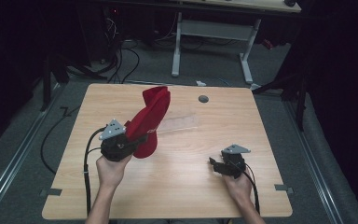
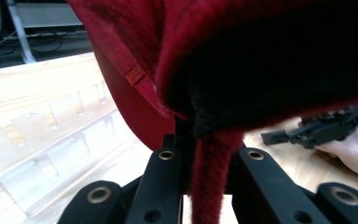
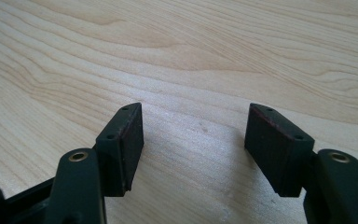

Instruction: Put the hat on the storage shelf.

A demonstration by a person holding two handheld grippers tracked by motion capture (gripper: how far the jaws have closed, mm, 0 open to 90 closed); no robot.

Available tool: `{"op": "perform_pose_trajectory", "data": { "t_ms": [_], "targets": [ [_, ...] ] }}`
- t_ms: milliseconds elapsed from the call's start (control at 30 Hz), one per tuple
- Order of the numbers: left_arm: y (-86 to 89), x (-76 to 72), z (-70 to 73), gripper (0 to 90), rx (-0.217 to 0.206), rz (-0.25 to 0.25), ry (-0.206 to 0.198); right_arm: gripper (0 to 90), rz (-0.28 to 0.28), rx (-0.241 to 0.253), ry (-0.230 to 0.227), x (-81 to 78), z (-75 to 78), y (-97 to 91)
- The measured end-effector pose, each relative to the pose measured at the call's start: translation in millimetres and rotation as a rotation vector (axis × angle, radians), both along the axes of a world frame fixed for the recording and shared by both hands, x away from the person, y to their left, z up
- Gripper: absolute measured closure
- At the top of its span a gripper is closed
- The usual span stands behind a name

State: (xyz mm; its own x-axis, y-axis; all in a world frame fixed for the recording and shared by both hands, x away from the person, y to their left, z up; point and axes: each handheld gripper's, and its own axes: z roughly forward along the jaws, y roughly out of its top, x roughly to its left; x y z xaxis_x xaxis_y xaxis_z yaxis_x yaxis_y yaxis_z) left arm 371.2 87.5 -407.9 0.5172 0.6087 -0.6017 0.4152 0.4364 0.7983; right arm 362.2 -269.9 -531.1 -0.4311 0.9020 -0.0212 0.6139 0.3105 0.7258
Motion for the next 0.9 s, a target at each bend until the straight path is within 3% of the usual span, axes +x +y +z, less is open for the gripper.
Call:
{"op": "perform_pose_trajectory", "data": {
  "t_ms": [333,500,733,900],
  "targets": [
    [12.2,23.8,13.7,84.0,-0.064,0.060,0.003,37.2,0.000,0.001,0.001,0.0,0.0,0.1],
    [15.4,32.1,18.6,83.9,-0.070,0.083,-0.009,37.0,0.000,0.001,0.001,-0.1,0.0,0.1],
    [25.9,47.2,22.5,83.8,-0.129,0.121,0.000,36.4,0.004,0.002,0.000,-0.1,-0.1,0.2],
    [27.9,59.8,22.6,83.8,-0.111,0.157,-0.007,36.1,0.005,0.001,0.001,-0.1,-0.1,0.1]
  ]
}}
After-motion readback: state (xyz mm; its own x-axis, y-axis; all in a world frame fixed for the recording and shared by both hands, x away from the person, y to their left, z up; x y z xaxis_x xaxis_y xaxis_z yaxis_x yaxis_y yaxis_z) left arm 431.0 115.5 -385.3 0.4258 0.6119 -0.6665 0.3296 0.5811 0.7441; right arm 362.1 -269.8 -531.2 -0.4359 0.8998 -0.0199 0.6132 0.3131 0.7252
